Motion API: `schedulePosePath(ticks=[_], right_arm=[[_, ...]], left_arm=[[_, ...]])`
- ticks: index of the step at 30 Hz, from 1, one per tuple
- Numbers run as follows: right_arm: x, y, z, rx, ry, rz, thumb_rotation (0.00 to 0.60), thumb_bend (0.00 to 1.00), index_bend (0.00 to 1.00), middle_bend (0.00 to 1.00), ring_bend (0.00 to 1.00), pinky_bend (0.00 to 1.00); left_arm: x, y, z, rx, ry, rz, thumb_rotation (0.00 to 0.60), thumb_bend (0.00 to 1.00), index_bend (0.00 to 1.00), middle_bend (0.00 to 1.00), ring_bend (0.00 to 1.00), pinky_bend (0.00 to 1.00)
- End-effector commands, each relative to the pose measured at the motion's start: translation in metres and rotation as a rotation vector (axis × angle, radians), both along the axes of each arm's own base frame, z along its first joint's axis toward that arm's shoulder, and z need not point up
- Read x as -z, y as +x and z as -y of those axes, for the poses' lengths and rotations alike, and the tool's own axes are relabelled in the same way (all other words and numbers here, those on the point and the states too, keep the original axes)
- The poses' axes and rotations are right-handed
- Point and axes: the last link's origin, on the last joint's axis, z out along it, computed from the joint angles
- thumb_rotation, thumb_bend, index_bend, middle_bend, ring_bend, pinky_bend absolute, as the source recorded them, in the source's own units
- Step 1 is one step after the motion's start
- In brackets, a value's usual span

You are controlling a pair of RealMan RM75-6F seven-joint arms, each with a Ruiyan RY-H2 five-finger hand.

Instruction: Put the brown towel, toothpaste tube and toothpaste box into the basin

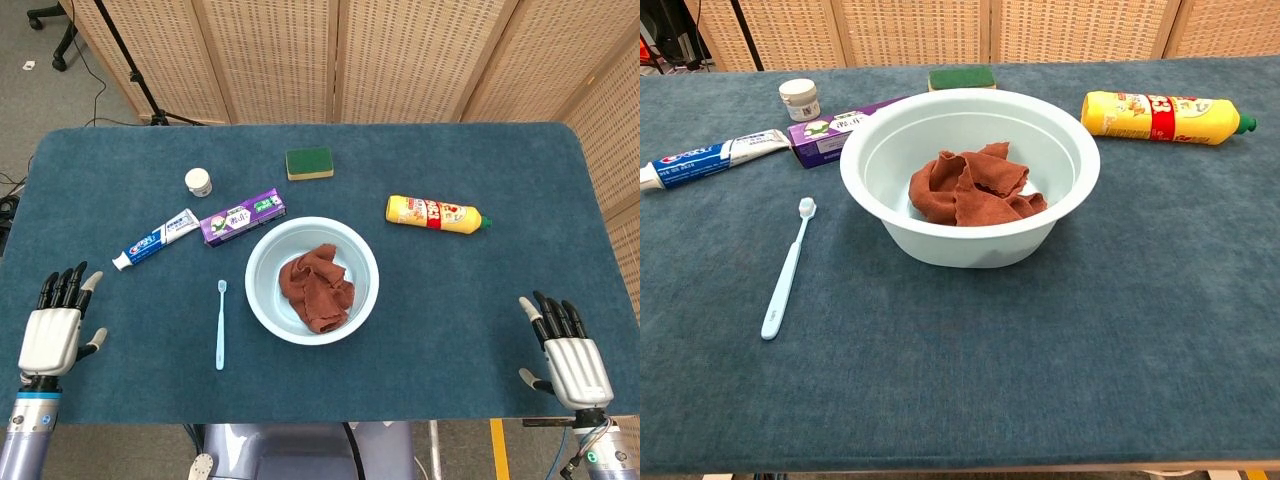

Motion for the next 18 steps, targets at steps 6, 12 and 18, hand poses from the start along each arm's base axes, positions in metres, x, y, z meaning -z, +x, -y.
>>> schedulePosePath(ticks=[6,12,18], right_arm=[[0.0,-0.001,0.0,0.005,-0.001,-0.002,0.6,0.1,0.0,0.0,0.0,0.0],[0.0,0.0,0.0,0.003,0.001,-0.001,0.6,0.1,0.0,0.0,0.0,0.0],[-0.002,0.0,0.0,0.004,-0.004,0.007,0.6,0.1,0.0,0.0,0.0,0.0]], left_arm=[[0.0,-0.004,-0.01,-0.075,-0.042,-0.001,0.6,0.25,0.08,0.0,0.0,0.0],[-0.007,0.009,-0.034,-0.132,-0.1,0.013,0.6,0.25,0.08,0.0,0.0,0.0],[-0.017,0.026,-0.069,-0.121,-0.107,-0.028,0.6,0.25,0.12,0.0,0.0,0.0]])
